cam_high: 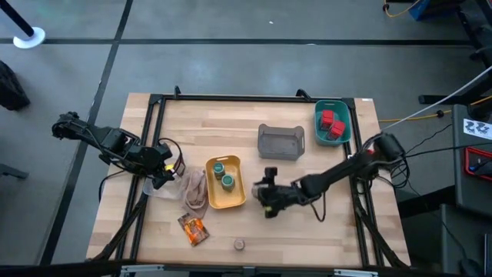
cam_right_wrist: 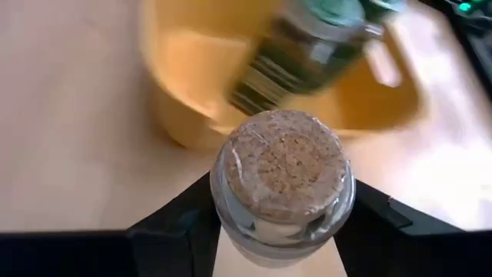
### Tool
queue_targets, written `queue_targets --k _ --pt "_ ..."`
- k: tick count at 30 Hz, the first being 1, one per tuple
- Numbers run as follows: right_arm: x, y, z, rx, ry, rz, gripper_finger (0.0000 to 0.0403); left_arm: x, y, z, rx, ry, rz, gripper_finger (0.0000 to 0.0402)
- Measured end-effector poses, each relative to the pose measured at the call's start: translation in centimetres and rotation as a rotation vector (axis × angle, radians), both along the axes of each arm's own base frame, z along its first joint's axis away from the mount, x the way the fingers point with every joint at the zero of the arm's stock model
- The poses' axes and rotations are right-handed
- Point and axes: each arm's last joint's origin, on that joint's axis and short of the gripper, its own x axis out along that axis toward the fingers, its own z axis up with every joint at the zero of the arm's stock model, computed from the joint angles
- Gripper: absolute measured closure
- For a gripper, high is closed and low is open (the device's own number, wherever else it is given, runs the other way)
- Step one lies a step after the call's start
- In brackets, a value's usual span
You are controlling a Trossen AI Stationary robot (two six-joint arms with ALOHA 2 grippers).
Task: Sort spices by type
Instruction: Put the right brown seasoning bottle into the gray bin
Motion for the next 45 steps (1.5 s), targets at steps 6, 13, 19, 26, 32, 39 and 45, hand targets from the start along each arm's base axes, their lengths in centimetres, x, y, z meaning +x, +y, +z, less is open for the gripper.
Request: queue_targets --k 6,13,19,26,32,39,45 --pt "-0.5 -4.3 3.0 -0.07 0.029 -0.07 0.0208 0.0 0.0 0.0 0.021 -0.007 -0.003 0.0251" --pt "-0.9 -10.3 4.3 -0.115 0.096 -0.194 0.0206 0.0 0.1 0.0 0.03 -0.013 0.001 0.0251" --pt "-1.1 -15.6 3.8 -0.058 0.141 -0.279 0.0206 0.1 0.1 0.0 0.035 -0.013 0.004 0.0251" --pt "-1.9 -19.6 3.4 0.065 0.185 -0.304 0.0206 0.1 0.1 0.0 0.036 -0.013 0.003 0.0251" --pt "-2.2 -21.3 3.1 0.136 0.181 -0.301 0.0202 0.1 0.1 0.0 0.041 -0.014 0.005 0.0251" --pt "-1.6 -22.1 0.5 0.209 0.248 -0.302 0.0201 0.1 0.1 0.0 0.045 -0.014 0.006 0.0251" --pt "-1.1 -22.2 -1.8 0.206 0.323 -0.29 0.0202 0.0 0.1 0.0 0.055 -0.016 -0.008 0.0251"
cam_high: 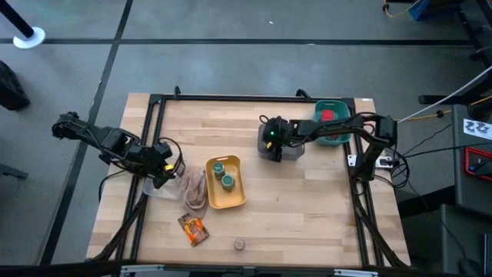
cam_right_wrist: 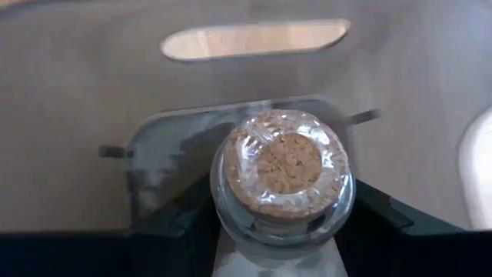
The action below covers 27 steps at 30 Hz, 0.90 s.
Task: Sort spices by type
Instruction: Put the right brown seasoning bottle into the gray bin
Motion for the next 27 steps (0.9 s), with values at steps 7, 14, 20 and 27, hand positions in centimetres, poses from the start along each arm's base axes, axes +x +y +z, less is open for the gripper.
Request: queue_targets --k 7,14,20,27 --pt "0.11 0.04 -0.33 0.008 0.005 0.005 0.0189 0.0 0.0 -0.01 0.0 0.0 0.001 0.0251" --pt "0.09 0.01 -0.34 0.002 0.008 0.002 0.0175 0.0 0.0 -0.01 -0.001 0.0 0.002 0.0251" --pt "0.09 0.02 -0.33 0.002 0.009 0.003 0.0186 0.0 0.0 -0.01 -0.001 0.0 0.003 0.0251" --pt "0.3 -0.18 0.64 -0.034 0.022 -0.016 0.0187 0.0 0.0 0.0 -0.002 -0.001 0.003 0.0251"
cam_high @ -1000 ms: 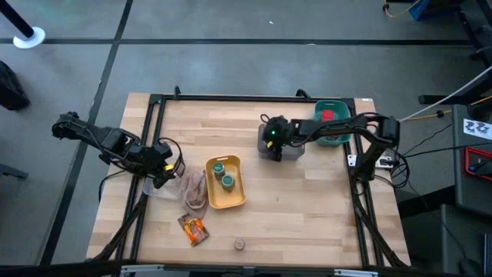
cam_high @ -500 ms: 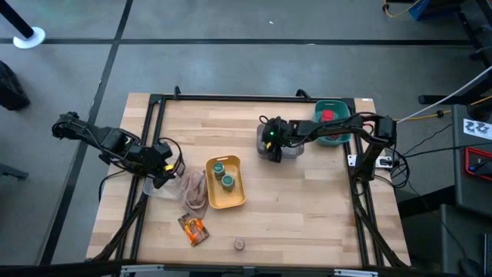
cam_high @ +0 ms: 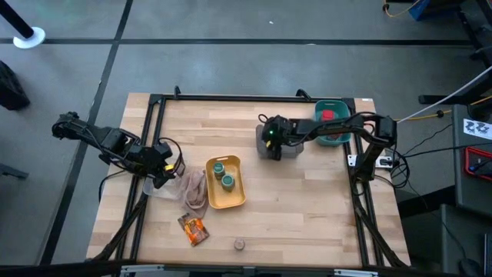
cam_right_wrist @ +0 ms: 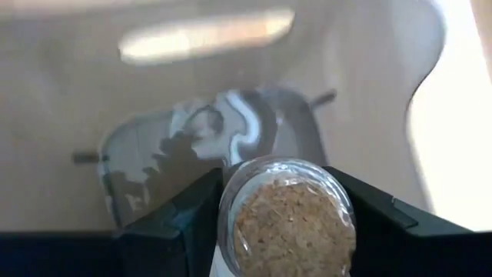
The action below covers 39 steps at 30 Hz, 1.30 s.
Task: Sort spices by type
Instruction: Put the right brown seasoning bottle into the gray bin
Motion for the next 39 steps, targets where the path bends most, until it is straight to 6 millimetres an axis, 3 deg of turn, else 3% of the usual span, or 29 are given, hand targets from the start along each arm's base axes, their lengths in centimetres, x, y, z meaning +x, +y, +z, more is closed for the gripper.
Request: queue_targets --k 10,39 --pt "1.1 -0.3 2.5 -0.005 -0.016 -0.001 0.0187 0.2 -0.1 0.2 -0.005 -0.032 -0.01 0.0251" --pt "1.2 -0.4 1.7 0.011 0.019 -0.033 0.0187 0.2 -0.1 0.2 -0.002 -0.03 -0.013 0.0251"
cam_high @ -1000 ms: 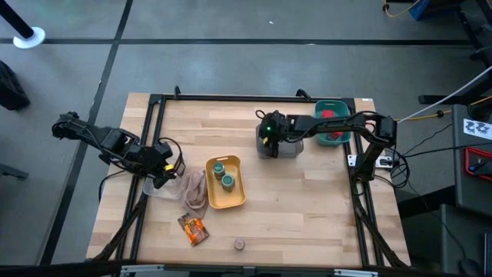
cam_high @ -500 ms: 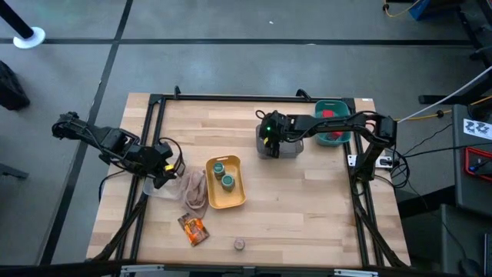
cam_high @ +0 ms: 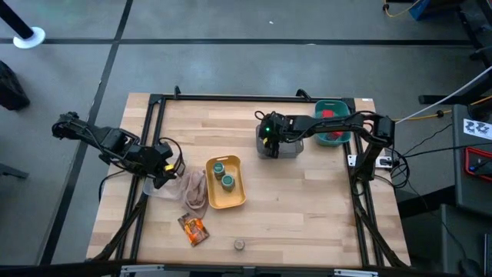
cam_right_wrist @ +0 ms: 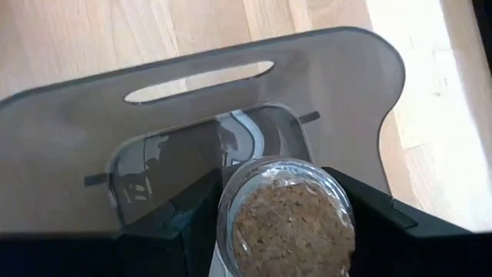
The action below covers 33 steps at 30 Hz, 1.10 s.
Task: Sort spices by type
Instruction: Put the right brown seasoning bottle into the gray bin
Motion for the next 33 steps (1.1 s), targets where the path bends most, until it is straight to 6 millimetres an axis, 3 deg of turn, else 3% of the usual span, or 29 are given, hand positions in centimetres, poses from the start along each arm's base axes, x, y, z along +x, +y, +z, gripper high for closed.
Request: queue_targets --k 33 --pt "-0.09 -0.16 -0.08 0.014 -0.026 -0.169 0.0187 0.0 0.0 0.0 0.0 0.0 0.0 0.0251"
